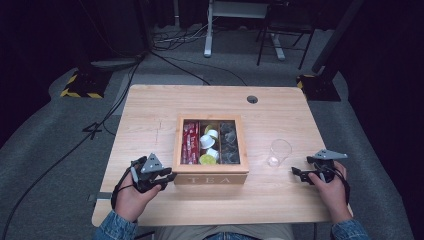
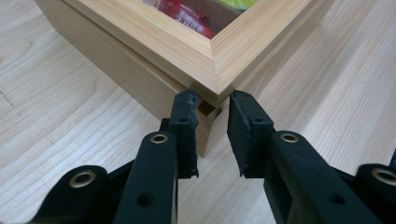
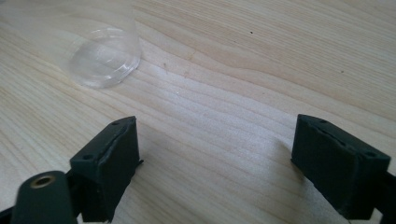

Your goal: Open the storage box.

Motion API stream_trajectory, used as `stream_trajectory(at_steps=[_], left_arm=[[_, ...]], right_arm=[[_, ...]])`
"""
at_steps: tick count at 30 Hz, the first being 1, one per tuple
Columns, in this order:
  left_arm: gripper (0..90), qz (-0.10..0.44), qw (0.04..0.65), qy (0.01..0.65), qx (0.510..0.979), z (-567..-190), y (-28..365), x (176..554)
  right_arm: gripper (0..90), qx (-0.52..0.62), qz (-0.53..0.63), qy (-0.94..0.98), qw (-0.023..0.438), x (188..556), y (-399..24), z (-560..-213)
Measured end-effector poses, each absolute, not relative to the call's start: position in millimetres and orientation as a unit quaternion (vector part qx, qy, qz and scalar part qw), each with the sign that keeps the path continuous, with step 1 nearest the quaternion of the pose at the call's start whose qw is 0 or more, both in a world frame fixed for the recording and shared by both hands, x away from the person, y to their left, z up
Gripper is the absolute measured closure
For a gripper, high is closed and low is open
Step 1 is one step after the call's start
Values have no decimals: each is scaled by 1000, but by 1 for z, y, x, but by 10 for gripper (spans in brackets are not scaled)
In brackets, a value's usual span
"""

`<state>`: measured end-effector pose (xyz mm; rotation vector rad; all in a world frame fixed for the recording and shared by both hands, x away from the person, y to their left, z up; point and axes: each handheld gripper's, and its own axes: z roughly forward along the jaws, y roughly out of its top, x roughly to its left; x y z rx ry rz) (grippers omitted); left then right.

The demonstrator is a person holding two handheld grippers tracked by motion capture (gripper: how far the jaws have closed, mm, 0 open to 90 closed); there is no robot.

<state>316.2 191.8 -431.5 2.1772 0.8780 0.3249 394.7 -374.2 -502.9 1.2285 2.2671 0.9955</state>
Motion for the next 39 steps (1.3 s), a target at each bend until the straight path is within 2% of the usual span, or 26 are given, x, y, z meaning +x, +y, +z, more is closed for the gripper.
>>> stream_trajectory(at_steps=[4, 9, 20, 28, 32, 39], left_arm=[[720, 127, 384, 346, 847, -427, 193, 316], [720, 134, 404, 344, 837, -421, 195, 316], [716, 156, 430, 339, 822, -412, 197, 318], [706, 160, 439, 341, 815, -406, 196, 323], [701, 160, 443, 339, 815, -405, 197, 325], [697, 160, 450, 338, 811, -404, 198, 328]], right_arm=[[176, 426, 376, 802, 184, 392, -372, -490], [178, 393, 421, 793, 197, 382, -362, -454], [198, 304, 495, 798, 163, 367, -311, -401], [179, 231, 499, 827, 119, 364, -258, -389], [177, 211, 481, 844, 113, 368, -233, -388], [172, 183, 454, 863, 128, 376, -203, -392]])
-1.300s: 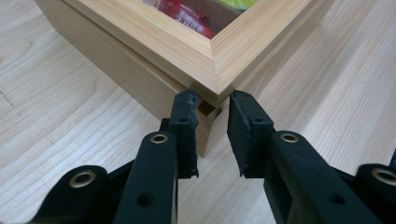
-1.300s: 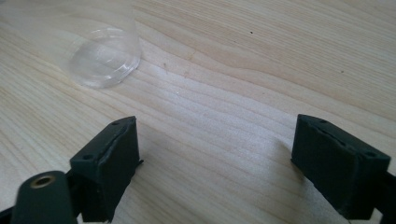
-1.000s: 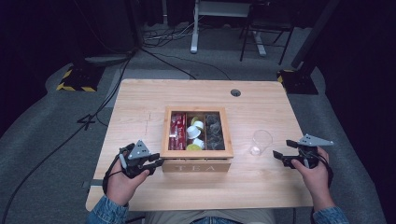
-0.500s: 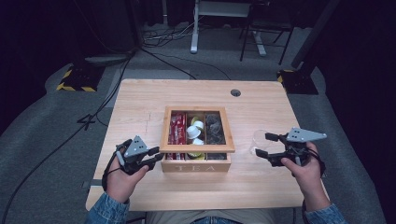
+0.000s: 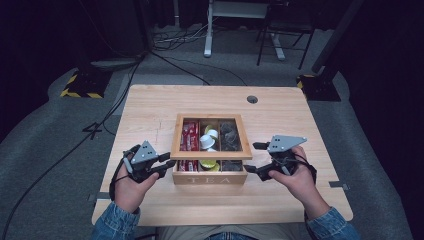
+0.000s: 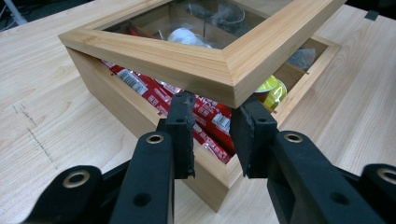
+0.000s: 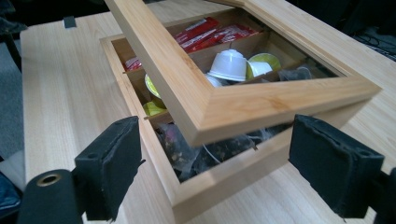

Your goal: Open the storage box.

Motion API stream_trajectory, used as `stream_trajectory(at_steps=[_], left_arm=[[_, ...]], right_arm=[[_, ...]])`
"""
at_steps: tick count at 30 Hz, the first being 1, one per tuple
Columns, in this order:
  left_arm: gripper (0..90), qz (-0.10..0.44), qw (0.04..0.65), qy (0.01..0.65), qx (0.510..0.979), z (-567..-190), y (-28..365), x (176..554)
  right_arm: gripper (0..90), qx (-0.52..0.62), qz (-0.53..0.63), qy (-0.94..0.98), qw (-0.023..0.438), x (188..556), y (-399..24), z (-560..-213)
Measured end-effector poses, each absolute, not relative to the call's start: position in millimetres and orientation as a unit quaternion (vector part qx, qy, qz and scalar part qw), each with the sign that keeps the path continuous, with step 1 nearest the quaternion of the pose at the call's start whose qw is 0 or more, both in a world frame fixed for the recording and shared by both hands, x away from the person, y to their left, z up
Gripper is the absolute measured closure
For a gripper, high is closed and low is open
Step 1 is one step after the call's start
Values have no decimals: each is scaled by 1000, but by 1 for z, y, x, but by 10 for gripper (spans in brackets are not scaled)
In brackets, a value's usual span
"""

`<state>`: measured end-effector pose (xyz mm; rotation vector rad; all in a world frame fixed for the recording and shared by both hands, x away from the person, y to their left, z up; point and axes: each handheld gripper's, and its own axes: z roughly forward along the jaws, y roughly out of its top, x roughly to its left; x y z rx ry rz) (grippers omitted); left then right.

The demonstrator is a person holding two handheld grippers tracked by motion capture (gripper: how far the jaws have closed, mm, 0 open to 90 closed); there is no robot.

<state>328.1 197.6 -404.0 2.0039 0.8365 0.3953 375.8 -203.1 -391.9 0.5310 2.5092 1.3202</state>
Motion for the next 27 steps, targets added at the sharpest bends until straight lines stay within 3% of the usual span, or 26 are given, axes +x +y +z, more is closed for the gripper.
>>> stream_trajectory(at_steps=[17, 19, 21, 27], left_arm=[[682, 170, 461, 340, 802, -398, 197, 339], [635, 190, 462, 343, 796, -397, 196, 339], [526, 213, 460, 343, 791, -397, 196, 339], [411, 228, 466, 352, 779, -396, 201, 337]], right_arm=[[227, 200, 454, 851, 171, 395, -189, -390], [231, 196, 452, 852, 177, 395, -188, -387], [236, 190, 449, 854, 183, 396, -187, -385], [253, 183, 451, 853, 189, 398, -187, -379]])
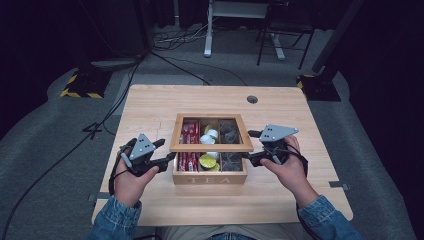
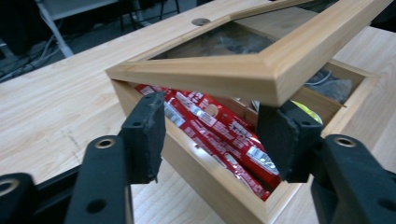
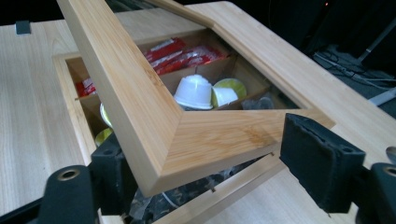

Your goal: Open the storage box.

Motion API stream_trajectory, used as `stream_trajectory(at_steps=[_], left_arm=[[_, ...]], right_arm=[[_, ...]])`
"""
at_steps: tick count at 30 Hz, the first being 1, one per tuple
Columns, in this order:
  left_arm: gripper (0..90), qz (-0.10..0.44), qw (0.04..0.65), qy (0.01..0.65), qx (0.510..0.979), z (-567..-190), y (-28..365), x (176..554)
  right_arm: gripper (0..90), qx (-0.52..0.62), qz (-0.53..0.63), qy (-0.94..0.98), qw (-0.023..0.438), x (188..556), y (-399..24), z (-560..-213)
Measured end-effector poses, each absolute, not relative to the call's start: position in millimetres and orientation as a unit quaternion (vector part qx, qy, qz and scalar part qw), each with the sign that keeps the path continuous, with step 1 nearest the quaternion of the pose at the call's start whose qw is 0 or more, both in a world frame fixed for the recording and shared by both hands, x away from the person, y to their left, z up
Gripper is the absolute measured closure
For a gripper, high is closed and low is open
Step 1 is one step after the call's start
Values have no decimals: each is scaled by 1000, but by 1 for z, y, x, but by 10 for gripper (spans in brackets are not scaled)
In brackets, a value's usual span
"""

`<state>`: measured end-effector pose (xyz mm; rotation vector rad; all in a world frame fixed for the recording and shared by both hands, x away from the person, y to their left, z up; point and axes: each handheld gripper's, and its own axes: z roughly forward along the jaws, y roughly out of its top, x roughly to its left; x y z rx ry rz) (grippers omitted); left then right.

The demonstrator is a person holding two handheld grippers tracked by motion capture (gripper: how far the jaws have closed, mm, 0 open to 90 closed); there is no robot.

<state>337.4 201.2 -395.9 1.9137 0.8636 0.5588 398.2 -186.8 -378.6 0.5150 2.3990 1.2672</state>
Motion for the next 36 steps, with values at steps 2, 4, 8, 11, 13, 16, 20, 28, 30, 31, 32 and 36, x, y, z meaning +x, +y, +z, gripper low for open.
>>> stream_trajectory(at_steps=[2, 4, 8, 11, 13, 16, 20, 28, 30, 31, 32, 36], left_arm=[[396, 230, 464, 354, 779, -396, 204, 337], [386, 231, 462, 356, 779, -397, 205, 336], [370, 228, 454, 364, 781, -401, 208, 336], [361, 223, 448, 370, 783, -405, 211, 334], [358, 220, 443, 376, 784, -407, 215, 332], [357, 219, 438, 386, 782, -411, 221, 330], [354, 219, 431, 399, 779, -415, 227, 328], [351, 223, 413, 420, 777, -428, 240, 330], [351, 221, 407, 426, 777, -433, 243, 333], [351, 221, 402, 427, 779, -436, 245, 335], [350, 221, 398, 429, 780, -438, 246, 336], [342, 215, 391, 434, 782, -445, 252, 342]], right_arm=[[276, 181, 456, 850, 192, 400, -187, -373], [295, 179, 460, 847, 196, 403, -187, -366], [318, 182, 464, 843, 200, 409, -186, -355], [358, 175, 468, 842, 203, 413, -185, -347], [426, 169, 474, 840, 205, 416, -184, -341], [452, 163, 478, 836, 213, 419, -183, -335], [460, 160, 482, 836, 210, 426, -178, -328], [480, 157, 483, 833, 221, 443, -173, -313], [481, 161, 484, 830, 223, 447, -172, -310], [482, 162, 485, 829, 224, 448, -172, -309], [482, 165, 487, 828, 224, 451, -172, -308], [482, 172, 488, 825, 227, 459, -171, -304]])
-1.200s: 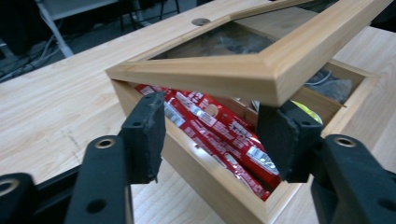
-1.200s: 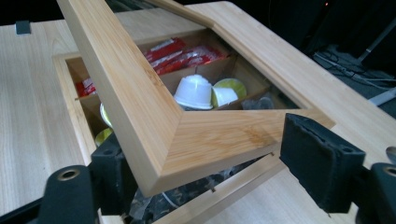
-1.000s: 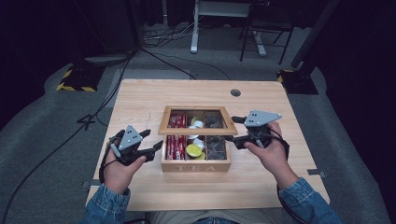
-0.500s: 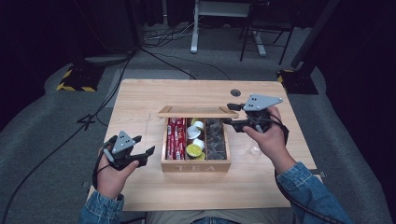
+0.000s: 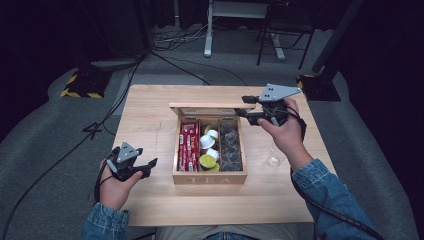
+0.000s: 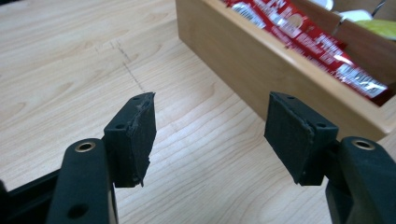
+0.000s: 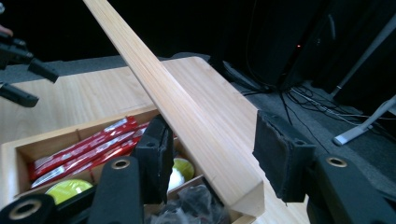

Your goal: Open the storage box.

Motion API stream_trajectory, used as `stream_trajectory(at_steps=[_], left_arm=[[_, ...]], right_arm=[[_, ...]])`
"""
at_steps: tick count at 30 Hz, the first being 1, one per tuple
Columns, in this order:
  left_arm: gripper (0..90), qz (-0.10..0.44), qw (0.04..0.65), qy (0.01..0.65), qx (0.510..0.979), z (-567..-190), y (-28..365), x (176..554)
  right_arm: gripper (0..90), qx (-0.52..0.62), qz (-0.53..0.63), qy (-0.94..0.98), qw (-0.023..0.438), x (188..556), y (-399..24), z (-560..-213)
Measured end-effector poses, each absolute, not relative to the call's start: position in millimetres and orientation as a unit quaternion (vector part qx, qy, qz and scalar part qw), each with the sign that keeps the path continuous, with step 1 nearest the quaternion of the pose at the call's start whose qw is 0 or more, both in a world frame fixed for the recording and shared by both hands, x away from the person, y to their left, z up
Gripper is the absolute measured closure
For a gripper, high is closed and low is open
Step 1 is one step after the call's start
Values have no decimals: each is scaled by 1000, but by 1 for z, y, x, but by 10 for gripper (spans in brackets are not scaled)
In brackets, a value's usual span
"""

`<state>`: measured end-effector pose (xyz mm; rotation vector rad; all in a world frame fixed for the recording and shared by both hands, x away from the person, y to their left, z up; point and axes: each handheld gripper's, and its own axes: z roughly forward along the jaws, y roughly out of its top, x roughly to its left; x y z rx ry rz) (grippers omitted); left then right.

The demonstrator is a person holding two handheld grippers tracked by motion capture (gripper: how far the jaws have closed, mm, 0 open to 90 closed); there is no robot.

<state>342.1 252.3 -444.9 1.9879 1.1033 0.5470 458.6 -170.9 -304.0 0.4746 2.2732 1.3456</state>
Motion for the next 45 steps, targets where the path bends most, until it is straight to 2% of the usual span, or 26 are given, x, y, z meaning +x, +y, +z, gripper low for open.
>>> stream_trajectory(at_steps=[25, 40, 41, 45], left_arm=[[339, 194, 364, 450, 792, -470, 257, 360], [338, 190, 366, 447, 794, -470, 257, 358], [338, 189, 365, 446, 795, -471, 257, 358], [338, 187, 364, 441, 799, -471, 256, 358]], right_arm=[[479, 237, 496, 802, 232, 514, -160, -294], [395, 287, 480, 793, 243, 549, -147, -300], [357, 294, 477, 793, 238, 554, -145, -305], [333, 293, 473, 795, 242, 559, -142, -313]])
